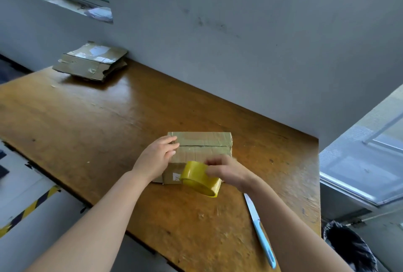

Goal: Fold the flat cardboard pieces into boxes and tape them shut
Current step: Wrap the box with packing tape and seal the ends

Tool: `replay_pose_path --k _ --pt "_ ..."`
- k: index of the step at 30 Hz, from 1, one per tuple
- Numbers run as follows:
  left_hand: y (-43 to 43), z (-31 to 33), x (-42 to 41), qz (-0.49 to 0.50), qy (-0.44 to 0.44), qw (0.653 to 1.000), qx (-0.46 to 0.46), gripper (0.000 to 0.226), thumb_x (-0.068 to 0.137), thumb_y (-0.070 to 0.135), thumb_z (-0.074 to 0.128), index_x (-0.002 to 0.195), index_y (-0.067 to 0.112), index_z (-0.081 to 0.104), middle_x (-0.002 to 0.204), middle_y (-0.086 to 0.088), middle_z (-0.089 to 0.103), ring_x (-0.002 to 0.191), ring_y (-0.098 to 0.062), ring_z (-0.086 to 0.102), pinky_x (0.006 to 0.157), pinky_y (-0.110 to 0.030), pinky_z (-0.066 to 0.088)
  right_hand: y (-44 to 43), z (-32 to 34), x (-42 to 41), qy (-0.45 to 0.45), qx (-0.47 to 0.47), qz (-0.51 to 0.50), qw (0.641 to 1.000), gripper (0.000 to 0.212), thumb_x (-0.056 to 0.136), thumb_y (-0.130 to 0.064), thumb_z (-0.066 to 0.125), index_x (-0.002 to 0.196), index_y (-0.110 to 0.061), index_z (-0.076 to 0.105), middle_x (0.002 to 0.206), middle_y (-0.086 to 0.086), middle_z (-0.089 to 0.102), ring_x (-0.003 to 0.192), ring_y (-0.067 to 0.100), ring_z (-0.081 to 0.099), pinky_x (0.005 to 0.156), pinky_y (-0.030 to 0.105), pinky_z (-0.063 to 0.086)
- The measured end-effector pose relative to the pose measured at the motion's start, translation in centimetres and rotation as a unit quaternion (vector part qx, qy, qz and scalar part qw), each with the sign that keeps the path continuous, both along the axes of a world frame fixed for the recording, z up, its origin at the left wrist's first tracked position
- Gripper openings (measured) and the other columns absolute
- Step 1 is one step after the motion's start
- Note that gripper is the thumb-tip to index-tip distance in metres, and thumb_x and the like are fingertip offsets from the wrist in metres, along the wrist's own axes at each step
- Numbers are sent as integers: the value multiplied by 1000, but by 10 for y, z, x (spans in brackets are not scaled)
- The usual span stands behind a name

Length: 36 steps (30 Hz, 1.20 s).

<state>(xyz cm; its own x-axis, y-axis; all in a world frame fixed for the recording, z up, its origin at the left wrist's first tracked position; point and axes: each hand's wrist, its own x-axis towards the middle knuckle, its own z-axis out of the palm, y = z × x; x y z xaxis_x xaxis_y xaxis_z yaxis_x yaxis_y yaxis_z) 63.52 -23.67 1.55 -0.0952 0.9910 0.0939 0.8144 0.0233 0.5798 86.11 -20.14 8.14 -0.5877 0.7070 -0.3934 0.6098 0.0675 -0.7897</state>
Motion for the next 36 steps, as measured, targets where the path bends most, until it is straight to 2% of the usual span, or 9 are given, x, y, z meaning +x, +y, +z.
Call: replay_pose_path --k 5,9,13,17,19,23,28,32,36 --pt "1 0 -1 -20 23 1000 -1 36 99 5 41 124 12 65 151 2 40 141 -13 31 114 -29 29 18 33 -22 136 30 -45 989 28 73 -28 53 83 -7 68 72 -1 58 69 9 51 64 27 41" --pt "1 1 0 3 -1 1000 1 33 98 12 50 129 14 61 146 6 46 133 -13 43 110 -29 35 32 33 -42 55 130 -16 990 14 87 -27 57 86 -21 69 79 -4 63 71 8 55 63 25 44" --pt "2 14 1 43 -160 986 -2 33 100 10 43 119 22 67 128 9 61 119 -8 53 103 -27 43 40 27 -53 5 172 -11 985 12 92 -34 56 87 -30 66 82 -14 63 73 2 56 52 9 39" --pt "0 31 14 110 -328 934 87 27 95 30 47 99 23 72 96 9 70 91 -4 62 78 -27 52 46 27 -60 2 177 0 984 13 92 -36 56 88 -30 67 83 -13 64 78 8 59 60 19 46" --pt "-1 34 20 134 -324 927 134 26 91 37 58 95 17 74 90 6 70 86 -9 64 71 -26 54 48 27 -62 2 181 9 983 15 92 -36 56 90 -28 68 83 -10 65 79 11 60 64 24 51" --pt "3 38 21 158 -291 929 167 12 84 28 72 85 17 73 79 7 68 75 -7 64 61 -19 53 51 29 -65 -12 178 25 984 18 95 -41 55 97 -27 66 86 -11 63 80 10 59 61 19 43" --pt "14 41 18 201 -276 935 94 16 91 24 64 75 23 64 70 8 63 67 -5 57 53 -12 39 53 31 -67 -28 187 28 981 28 90 -53 56 96 -27 66 85 -8 64 80 12 61 64 21 50" --pt "18 37 15 246 -221 942 65 19 96 21 56 77 21 57 76 3 61 70 -10 56 52 -20 36 54 31 -61 3 129 31 991 31 85 -55 64 86 -24 67 79 -2 64 75 13 60 63 24 47" --pt "20 31 12 307 -312 898 42 22 97 19 53 76 14 57 69 -4 64 57 -13 62 49 -25 46 58 39 -55 64 140 21 988 29 77 -43 65 67 -15 62 63 -2 51 61 13 47 59 34 38"
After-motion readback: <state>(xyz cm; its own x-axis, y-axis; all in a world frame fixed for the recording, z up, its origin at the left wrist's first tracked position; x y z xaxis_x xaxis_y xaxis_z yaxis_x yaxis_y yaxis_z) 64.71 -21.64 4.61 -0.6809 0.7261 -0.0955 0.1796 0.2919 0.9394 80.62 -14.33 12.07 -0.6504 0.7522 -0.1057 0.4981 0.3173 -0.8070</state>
